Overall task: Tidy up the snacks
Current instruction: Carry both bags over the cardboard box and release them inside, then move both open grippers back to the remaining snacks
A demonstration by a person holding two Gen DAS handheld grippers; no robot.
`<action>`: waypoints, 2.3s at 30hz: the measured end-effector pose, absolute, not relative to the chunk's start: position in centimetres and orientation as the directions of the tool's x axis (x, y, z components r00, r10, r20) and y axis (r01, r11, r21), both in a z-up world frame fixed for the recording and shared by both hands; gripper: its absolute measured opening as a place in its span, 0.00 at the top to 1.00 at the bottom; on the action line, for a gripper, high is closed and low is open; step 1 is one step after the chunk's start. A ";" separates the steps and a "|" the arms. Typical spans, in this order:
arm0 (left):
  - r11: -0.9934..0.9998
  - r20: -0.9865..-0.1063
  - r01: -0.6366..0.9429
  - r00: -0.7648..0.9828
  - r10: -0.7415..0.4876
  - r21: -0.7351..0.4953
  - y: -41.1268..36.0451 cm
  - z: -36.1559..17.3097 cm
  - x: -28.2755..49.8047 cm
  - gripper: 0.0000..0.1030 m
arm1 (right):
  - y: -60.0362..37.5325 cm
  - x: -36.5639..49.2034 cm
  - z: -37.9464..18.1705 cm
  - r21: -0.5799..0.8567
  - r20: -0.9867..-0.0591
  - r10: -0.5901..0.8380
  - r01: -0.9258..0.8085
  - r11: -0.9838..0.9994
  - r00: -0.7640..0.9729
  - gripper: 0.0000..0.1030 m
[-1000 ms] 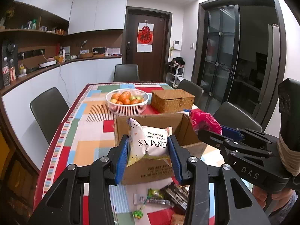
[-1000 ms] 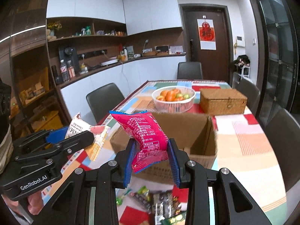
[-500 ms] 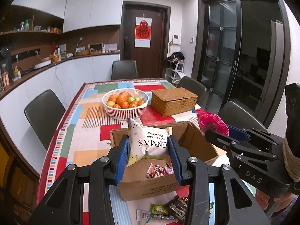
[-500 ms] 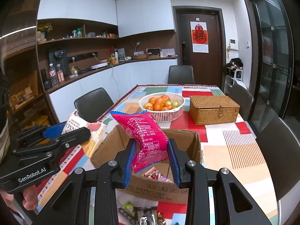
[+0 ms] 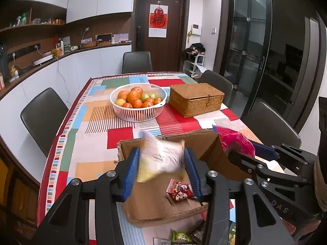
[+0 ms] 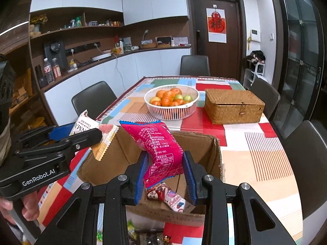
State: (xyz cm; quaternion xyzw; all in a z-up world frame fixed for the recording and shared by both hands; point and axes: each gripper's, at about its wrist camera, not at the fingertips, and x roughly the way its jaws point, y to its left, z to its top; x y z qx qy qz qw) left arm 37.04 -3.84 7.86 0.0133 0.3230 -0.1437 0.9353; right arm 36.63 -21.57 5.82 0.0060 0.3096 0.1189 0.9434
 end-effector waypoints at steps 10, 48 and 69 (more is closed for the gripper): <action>0.968 -0.587 0.250 0.779 -0.221 -0.033 -3.1 8.6 34.0 0.45 | -21.5 35.7 6.4 0.058 -0.577 0.203 -0.208 0.976 0.791 0.52; 0.984 -0.639 0.158 0.766 -0.072 0.077 -1.2 2.2 21.7 0.38 | -21.7 25.8 0.3 0.061 -0.657 0.182 -0.189 0.980 0.732 0.52; 0.981 -0.804 0.192 0.589 -0.084 0.039 -1.8 -6.6 22.9 0.38 | -22.3 26.6 -6.9 0.017 -0.790 0.122 -0.177 0.984 0.601 0.52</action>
